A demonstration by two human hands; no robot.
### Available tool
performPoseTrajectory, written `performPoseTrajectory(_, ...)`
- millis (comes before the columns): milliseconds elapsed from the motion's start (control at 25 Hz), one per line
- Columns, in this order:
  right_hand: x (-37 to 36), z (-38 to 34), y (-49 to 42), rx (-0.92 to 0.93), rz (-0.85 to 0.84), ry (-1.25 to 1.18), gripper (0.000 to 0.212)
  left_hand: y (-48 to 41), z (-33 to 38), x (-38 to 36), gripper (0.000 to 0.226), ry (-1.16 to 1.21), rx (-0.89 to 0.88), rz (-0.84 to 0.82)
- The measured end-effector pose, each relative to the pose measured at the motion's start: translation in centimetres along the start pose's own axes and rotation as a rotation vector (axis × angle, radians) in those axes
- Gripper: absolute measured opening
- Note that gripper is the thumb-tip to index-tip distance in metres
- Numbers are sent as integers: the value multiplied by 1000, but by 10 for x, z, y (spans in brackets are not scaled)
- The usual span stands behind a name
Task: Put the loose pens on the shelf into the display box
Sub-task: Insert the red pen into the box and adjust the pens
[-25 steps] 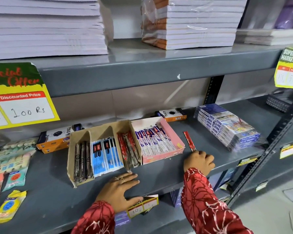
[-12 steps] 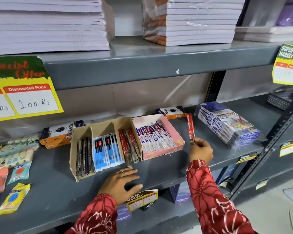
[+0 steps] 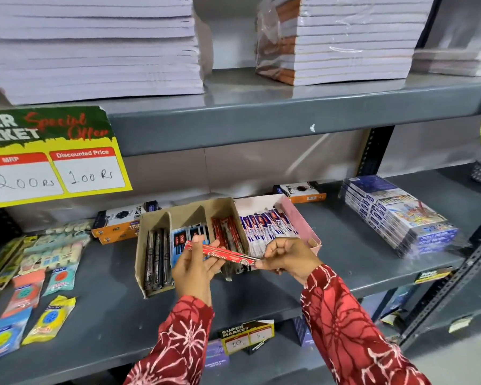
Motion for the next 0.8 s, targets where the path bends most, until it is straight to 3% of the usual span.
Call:
performPoseTrajectory(200,-5,-8,2,-46,-136,106,23,-1,10,2,26,20,-11,51)
performPoseTrajectory(320,-8,-10,2,-7,16,108,22,-1,13,2,42,-48,-58,75)
performPoseTrajectory(440,-15,-11,-3,43,262,223,20,2,5,4,53,-569,-272,159)
performPoseTrajectory(520,-29,-12,-8,40,275,344,20,6,-3,4,59,-868,-338,124)
performPoseTrajectory(640,-53,-18,-17,27,222,578,7,7,-7,3,62,-1011,-363,100)
performPoseTrajectory(800,-48,-22,-16,69,342,749,31,8,1,-3,56,-1108,-457,80)
Point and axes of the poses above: each hand's wrist, its own y-axis away from the middle knuckle, its own x-axis out of the back of the hand, z = x × y, the point moved 1 cm from there along -y, towards the middle knuckle, and after that the axes turned 12 degrees about x, right-handed, at the moved point
